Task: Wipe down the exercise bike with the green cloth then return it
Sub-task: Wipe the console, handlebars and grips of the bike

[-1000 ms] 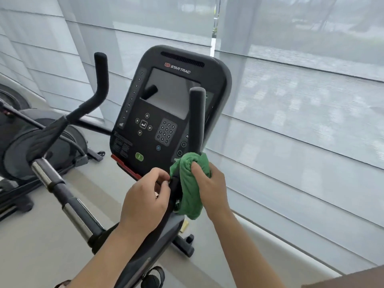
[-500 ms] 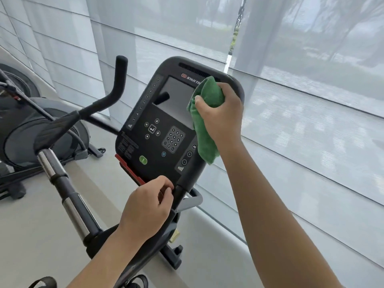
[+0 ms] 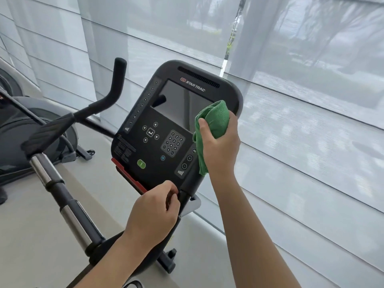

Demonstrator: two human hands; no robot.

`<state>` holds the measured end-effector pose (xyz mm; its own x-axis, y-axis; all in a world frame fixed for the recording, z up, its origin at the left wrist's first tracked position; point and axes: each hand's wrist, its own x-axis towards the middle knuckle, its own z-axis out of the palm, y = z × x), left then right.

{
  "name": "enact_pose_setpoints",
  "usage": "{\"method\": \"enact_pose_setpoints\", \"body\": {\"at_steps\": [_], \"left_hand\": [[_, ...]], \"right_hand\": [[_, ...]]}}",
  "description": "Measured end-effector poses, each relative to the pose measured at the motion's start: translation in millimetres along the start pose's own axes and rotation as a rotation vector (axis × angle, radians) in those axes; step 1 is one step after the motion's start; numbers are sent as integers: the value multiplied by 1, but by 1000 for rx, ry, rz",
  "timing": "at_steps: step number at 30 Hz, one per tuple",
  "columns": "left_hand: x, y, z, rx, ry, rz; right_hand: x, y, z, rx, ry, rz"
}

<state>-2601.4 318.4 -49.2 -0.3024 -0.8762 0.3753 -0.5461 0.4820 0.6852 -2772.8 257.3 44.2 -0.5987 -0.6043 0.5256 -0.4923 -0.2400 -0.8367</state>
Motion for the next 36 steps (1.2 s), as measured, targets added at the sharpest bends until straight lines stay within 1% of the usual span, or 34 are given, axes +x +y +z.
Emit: {"method": "enact_pose_setpoints", "body": {"at_steps": [4, 8, 11, 15, 20, 24, 27, 29, 30, 33, 35, 36], "left_hand": [[0, -3, 0, -32, -28, 8], [2, -7, -2, -63, -46, 18], [2, -10, -2, -81, -55, 21], [2, -12, -4, -123, -68, 37], [2, -16, -8, -182, -101, 30], [-1, -27, -19, -270, -164, 31], [-14, -43, -28, -193, -191, 103], [-23, -50, -33, -115, -163, 165], [-25, -51, -33, -97, -151, 185], [-25, -51, -33, -99, -145, 211], [-24, -51, -33, -115, -159, 206], [-23, -52, -33, -119, -162, 205]], "right_hand": [[-12, 7, 1, -63, 41, -59], [-26, 9, 3, -196, 108, -171], [-40, 12, 1, -241, 147, -223], [-53, 14, -3, -312, 163, -269], [-63, 8, -7, -405, 152, -231], [-72, -4, -15, -366, 117, -143], [-73, -16, -23, -294, 122, -51], [-69, -32, -31, -240, 164, -39], [-67, -44, -35, -222, 199, -74], [-51, -87, -48, -239, 289, -260], [-40, -107, -55, -275, 223, -328], [-39, -111, -56, -298, 156, -314]]}}
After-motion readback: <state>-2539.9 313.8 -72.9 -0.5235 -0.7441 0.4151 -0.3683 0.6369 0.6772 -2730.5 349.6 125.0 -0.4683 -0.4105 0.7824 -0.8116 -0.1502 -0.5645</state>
